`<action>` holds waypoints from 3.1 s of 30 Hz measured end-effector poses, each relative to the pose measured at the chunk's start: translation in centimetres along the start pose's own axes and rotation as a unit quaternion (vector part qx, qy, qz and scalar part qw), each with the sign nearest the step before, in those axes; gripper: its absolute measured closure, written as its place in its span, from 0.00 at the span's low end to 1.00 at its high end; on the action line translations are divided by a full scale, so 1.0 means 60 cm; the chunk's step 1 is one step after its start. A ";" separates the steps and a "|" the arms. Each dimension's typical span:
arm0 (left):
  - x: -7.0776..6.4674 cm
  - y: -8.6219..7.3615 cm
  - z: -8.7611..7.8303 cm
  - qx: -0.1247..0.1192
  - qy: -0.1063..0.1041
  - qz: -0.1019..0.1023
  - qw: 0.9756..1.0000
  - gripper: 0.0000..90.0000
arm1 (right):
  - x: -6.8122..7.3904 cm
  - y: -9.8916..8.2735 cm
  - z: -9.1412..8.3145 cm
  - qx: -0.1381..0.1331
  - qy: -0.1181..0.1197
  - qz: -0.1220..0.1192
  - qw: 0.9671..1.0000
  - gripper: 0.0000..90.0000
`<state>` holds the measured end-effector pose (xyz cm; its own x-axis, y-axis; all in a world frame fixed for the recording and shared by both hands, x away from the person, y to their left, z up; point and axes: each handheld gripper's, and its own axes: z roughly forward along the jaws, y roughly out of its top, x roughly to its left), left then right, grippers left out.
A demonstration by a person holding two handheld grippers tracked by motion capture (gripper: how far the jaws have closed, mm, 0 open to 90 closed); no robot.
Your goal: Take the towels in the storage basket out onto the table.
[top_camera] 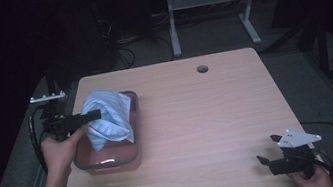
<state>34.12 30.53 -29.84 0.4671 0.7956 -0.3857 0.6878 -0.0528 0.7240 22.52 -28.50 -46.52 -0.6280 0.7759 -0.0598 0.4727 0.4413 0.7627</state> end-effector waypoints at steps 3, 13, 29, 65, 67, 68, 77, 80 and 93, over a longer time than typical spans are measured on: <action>-0.008 0.005 -0.002 -0.001 -0.001 0.005 1.000 0.83 | -0.001 0.001 0.000 -0.001 -0.001 0.000 1.000 0.16; -0.041 0.022 0.009 0.014 -0.003 0.031 0.999 0.83 | -0.001 0.002 0.001 -0.001 -0.003 -0.002 1.000 0.16; -0.091 0.044 0.038 0.023 -0.024 0.057 0.998 0.83 | -0.002 0.003 -0.001 -0.005 -0.007 -0.003 1.000 0.16; -0.163 0.069 0.148 0.063 -0.055 0.088 0.993 0.83 | -0.008 0.001 -0.005 -0.009 -0.010 0.001 1.000 0.16; -0.169 0.070 0.154 0.065 -0.055 0.091 0.992 0.83 | -0.007 0.001 -0.005 -0.009 -0.009 0.003 1.000 0.16; -0.171 0.070 0.157 0.068 -0.057 0.091 0.992 0.83 | -0.007 0.001 -0.006 -0.009 -0.009 0.002 1.000 0.16; -0.189 0.062 0.192 0.084 -0.069 0.100 0.989 0.83 | -0.009 0.002 -0.012 -0.016 -0.010 0.006 1.000 0.16; -0.195 0.059 0.205 0.090 -0.073 0.102 0.988 0.83 | -0.008 0.002 -0.011 -0.015 -0.010 0.005 1.000 0.16; -0.224 0.052 0.254 0.108 -0.076 0.116 0.984 0.83 | -0.010 0.003 -0.016 -0.021 -0.010 0.007 1.000 0.16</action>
<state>38.46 10.49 -31.08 0.6918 0.6489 -0.3166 0.6471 -0.3626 0.6707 22.38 -29.31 -45.74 -0.6084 0.7913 -0.0611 0.4554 0.4111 0.7897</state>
